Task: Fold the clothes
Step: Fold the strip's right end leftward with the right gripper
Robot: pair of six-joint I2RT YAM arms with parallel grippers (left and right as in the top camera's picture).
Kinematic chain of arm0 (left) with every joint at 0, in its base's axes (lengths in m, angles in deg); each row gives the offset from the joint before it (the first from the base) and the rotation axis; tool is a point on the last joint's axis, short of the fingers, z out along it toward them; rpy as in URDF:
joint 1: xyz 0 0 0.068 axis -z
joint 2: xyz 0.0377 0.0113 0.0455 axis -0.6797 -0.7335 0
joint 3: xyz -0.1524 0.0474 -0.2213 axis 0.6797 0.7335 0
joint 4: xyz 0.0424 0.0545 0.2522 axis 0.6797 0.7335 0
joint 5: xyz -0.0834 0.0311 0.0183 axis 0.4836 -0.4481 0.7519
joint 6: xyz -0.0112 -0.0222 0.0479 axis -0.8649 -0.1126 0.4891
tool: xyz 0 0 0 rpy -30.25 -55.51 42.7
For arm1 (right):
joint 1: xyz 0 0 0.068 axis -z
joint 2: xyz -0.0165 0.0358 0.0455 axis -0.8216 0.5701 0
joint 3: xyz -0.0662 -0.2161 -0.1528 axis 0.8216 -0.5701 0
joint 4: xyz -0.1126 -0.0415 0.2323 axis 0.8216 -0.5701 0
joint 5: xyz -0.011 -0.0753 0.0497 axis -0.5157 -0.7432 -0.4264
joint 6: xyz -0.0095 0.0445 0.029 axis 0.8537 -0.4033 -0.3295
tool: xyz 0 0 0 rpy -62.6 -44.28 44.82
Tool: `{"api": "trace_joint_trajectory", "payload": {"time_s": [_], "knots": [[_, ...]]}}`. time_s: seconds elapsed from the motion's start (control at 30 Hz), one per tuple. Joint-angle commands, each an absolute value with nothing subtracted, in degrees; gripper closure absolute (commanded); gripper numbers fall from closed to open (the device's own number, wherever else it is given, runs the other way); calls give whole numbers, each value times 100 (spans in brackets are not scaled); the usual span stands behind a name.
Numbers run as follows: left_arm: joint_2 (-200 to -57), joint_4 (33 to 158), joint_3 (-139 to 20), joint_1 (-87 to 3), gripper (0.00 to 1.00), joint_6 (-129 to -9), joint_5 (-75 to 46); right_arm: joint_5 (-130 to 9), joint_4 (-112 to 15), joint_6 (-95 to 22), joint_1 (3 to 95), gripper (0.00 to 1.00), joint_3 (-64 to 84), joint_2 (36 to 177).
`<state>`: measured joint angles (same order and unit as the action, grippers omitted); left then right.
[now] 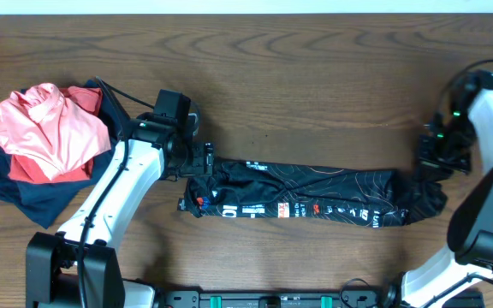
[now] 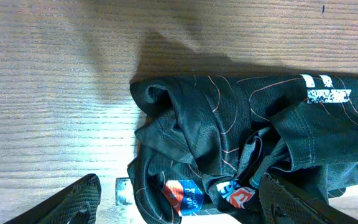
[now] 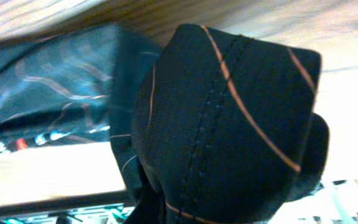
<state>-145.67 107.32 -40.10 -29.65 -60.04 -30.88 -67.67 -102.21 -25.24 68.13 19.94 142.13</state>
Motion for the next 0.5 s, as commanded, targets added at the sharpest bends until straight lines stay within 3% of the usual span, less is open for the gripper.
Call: {"api": "trace_joint_trajectory", "payload": {"time_s": [0.0,0.3,0.47], "knots": [[-14578,10758,-3958,-2991,18,-5993,-3075,-6570,-10243,-3009,6188,99,2072,14143],[-14578,10775,-3958,-2991,18,-5993,-3077,-6507,-10005,-4030,4627,93,2053,14145],[-14578,10780,-3958,-2991,18,-5991,-3077,-5759,-9627,-3932,3895,55,2051,14145]]}}
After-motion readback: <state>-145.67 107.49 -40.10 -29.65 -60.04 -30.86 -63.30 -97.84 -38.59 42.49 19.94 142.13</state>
